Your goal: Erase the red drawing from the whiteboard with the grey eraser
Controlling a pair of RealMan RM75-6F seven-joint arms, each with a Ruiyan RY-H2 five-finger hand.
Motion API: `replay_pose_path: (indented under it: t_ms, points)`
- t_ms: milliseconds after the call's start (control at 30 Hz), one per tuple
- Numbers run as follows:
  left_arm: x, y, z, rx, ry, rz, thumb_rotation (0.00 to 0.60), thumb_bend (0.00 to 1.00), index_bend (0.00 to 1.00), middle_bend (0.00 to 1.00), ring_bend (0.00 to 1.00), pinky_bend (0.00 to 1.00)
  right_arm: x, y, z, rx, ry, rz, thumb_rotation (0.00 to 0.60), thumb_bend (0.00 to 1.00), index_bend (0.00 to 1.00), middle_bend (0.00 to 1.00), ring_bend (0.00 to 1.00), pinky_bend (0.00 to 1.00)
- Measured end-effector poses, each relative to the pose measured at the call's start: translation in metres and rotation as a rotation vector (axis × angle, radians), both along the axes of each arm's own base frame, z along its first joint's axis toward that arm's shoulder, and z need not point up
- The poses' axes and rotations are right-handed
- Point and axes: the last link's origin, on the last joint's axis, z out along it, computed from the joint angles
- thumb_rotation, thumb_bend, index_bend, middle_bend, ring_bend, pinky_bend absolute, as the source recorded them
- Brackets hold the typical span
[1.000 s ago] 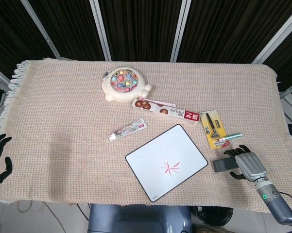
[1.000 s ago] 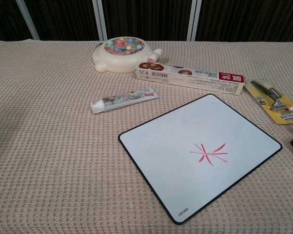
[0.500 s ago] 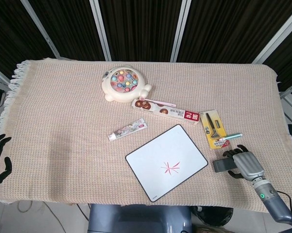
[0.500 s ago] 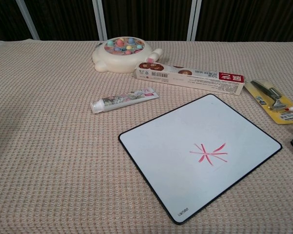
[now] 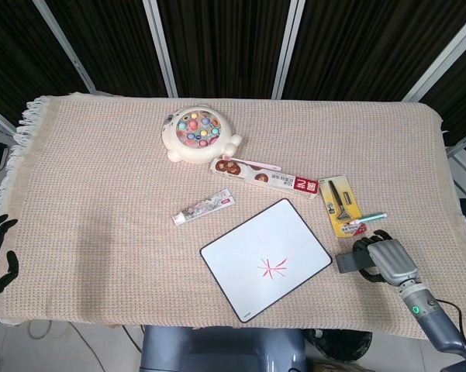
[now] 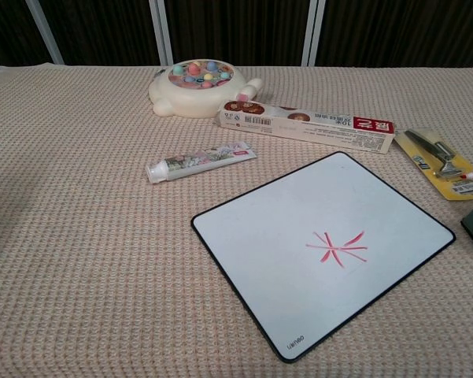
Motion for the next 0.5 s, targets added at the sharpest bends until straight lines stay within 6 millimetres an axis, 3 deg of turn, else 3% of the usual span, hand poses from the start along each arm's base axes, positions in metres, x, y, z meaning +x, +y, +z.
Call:
replay_pose_path:
  t_ms: [267, 500]
  points:
    - [0.000, 0.000, 0.001, 0.000, -0.005, 0.000, 0.600, 0.64, 0.17, 0.09, 0.02, 0.00, 0.033, -0.016, -0.001, 0.037, -0.023, 0.068, 0.600, 0.43, 0.50, 0.48, 0.41, 0.25]
    - [0.000, -0.001, 0.001, -0.004, -0.011, 0.002, 0.600, 0.64, 0.17, 0.09, 0.02, 0.00, 0.080, -0.037, -0.014, 0.100, -0.076, 0.101, 0.600, 0.43, 0.50, 0.47, 0.42, 0.25]
